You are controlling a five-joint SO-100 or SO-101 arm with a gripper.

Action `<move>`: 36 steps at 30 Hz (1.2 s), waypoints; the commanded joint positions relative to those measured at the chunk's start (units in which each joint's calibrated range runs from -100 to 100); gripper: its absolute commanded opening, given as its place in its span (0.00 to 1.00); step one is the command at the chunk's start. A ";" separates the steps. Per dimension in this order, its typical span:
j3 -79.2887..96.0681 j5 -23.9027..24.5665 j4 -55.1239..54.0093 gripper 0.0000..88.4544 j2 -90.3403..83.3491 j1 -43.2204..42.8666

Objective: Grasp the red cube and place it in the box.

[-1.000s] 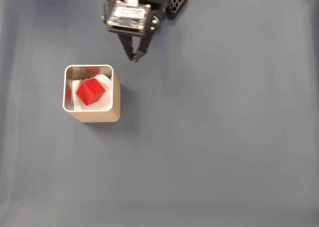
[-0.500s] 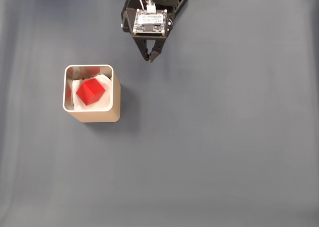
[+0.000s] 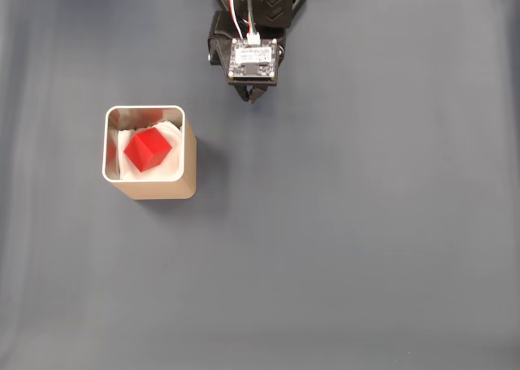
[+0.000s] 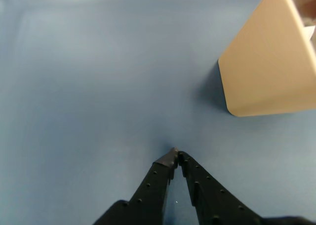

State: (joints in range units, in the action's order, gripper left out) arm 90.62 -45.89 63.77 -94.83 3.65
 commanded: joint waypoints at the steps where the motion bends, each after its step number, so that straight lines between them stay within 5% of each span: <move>1: 1.72 -0.34 -1.11 0.00 -1.19 0.08; 36: 9.20 -0.83 12.35 0.01 -5.17 -4.32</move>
State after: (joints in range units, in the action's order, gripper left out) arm 99.18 -46.18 74.98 -100.00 -1.32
